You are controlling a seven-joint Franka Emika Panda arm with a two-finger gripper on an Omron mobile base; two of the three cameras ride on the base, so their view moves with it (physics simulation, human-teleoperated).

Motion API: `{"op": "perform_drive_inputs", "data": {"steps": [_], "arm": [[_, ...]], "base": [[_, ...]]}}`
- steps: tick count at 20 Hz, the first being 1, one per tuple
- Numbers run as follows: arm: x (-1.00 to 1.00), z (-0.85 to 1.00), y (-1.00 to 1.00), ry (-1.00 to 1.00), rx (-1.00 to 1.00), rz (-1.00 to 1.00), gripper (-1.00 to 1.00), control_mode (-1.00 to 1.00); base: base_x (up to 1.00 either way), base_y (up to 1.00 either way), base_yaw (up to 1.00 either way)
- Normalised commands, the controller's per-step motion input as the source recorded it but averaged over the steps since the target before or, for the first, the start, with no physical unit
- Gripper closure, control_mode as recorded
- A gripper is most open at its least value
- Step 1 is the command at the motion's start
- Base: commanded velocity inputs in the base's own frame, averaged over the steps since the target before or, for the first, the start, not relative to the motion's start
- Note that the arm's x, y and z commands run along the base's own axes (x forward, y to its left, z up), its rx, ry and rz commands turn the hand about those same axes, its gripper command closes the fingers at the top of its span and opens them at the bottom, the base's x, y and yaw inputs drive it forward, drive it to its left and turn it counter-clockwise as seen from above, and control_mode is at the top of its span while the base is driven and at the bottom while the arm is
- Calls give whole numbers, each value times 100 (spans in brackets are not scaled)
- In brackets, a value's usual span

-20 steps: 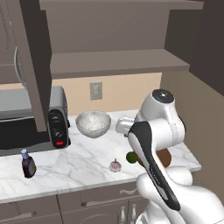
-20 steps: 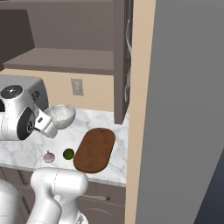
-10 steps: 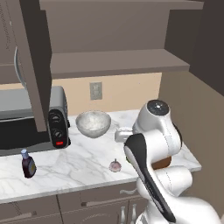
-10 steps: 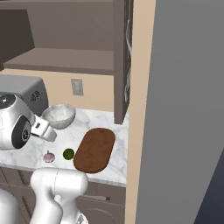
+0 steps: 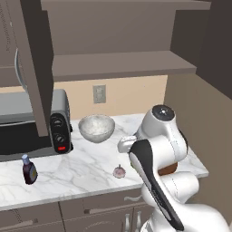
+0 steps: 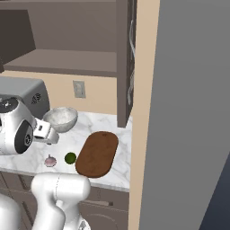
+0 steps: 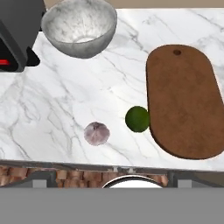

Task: Open the cabinet. Place the bowl and condiment on the counter. Then place the lime and garlic on the cutting board.

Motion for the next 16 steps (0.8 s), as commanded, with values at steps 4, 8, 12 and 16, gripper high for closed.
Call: {"op": "perform_drive_inputs", "data": {"steps": [4, 8, 12, 16], "arm": [[0, -23, 7, 0, -10, 9, -100, -100], [0, -27, 0, 0, -4, 4, -100, -100], [0, -42, 0, 0, 0, 1, -100, -100], [0, -45, 0, 0, 0, 1, -100, -100]], "base": [[0, 0, 0], [0, 0, 0], [0, 0, 0], [0, 0, 0]]}}
